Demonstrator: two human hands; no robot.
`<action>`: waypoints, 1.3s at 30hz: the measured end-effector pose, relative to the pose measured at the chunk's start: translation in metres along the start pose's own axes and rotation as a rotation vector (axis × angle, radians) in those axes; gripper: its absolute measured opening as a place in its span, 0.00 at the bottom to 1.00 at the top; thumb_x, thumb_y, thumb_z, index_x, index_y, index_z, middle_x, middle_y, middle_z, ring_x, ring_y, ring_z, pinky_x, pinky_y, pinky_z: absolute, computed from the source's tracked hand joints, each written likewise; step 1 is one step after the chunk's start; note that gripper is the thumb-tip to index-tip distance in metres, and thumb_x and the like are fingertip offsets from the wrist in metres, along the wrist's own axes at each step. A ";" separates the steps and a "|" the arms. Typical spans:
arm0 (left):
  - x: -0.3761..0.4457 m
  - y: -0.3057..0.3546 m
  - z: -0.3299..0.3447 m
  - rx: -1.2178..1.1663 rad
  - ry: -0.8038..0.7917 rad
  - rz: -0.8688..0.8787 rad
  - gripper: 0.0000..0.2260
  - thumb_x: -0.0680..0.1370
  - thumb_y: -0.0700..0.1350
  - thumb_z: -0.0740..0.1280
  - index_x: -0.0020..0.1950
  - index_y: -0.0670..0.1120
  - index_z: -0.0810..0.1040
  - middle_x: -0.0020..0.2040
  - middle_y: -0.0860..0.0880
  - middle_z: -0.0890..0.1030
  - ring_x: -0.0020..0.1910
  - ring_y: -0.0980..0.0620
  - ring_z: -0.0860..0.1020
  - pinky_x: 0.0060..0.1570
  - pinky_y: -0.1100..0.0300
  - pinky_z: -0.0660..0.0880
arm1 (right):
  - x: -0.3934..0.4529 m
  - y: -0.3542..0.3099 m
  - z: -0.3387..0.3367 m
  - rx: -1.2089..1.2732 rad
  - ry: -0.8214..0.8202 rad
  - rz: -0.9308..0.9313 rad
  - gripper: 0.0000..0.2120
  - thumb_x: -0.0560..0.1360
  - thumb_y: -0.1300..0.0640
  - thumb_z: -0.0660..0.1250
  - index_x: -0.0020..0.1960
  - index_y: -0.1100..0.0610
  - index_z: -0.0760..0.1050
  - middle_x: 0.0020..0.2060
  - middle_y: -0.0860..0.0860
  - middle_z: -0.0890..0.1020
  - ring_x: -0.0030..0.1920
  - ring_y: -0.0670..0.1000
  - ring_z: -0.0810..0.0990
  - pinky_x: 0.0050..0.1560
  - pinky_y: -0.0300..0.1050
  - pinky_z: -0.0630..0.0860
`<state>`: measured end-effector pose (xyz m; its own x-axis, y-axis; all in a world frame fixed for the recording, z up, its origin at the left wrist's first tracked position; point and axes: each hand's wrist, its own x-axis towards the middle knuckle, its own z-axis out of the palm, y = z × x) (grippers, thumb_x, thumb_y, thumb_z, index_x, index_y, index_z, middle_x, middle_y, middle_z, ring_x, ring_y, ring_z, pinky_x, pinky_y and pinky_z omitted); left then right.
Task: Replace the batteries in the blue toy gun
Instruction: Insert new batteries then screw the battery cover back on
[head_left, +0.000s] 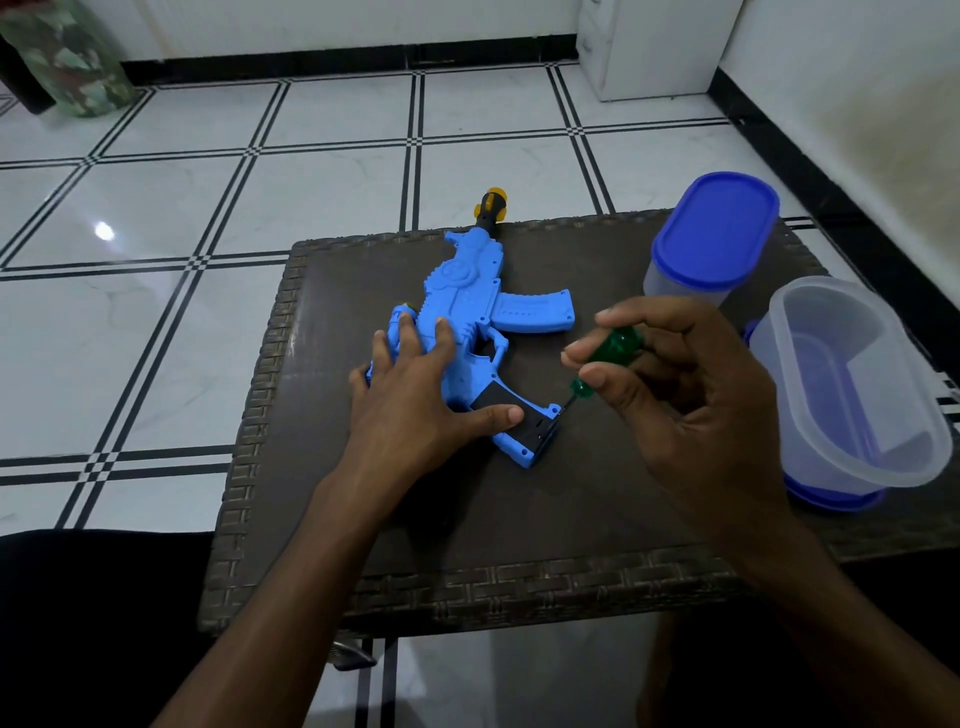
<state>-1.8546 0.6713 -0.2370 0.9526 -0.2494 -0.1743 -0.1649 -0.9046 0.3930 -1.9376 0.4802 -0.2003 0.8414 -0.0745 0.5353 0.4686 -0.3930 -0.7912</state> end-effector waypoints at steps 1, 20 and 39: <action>0.000 0.000 0.000 -0.001 0.000 0.001 0.49 0.64 0.73 0.65 0.78 0.55 0.49 0.79 0.47 0.40 0.78 0.43 0.40 0.74 0.41 0.46 | 0.001 0.001 0.000 -0.036 -0.016 -0.020 0.13 0.76 0.61 0.69 0.59 0.54 0.73 0.47 0.49 0.83 0.49 0.47 0.84 0.49 0.44 0.81; 0.000 -0.004 0.003 0.014 0.030 0.018 0.49 0.64 0.74 0.63 0.78 0.55 0.49 0.80 0.46 0.41 0.78 0.43 0.42 0.73 0.41 0.48 | 0.009 0.003 0.009 -0.382 -0.199 -0.197 0.17 0.80 0.58 0.63 0.68 0.57 0.72 0.51 0.47 0.75 0.48 0.42 0.75 0.49 0.32 0.72; 0.000 -0.003 0.003 0.030 0.025 0.009 0.49 0.64 0.74 0.63 0.78 0.55 0.49 0.80 0.47 0.41 0.78 0.42 0.42 0.73 0.41 0.47 | 0.012 -0.002 0.008 -0.102 -0.228 -0.098 0.17 0.81 0.66 0.56 0.69 0.60 0.71 0.59 0.52 0.79 0.61 0.47 0.79 0.58 0.48 0.78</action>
<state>-1.8548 0.6726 -0.2410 0.9571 -0.2492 -0.1478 -0.1809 -0.9124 0.3672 -1.9266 0.4870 -0.1950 0.8374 0.1726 0.5186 0.5315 -0.4789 -0.6987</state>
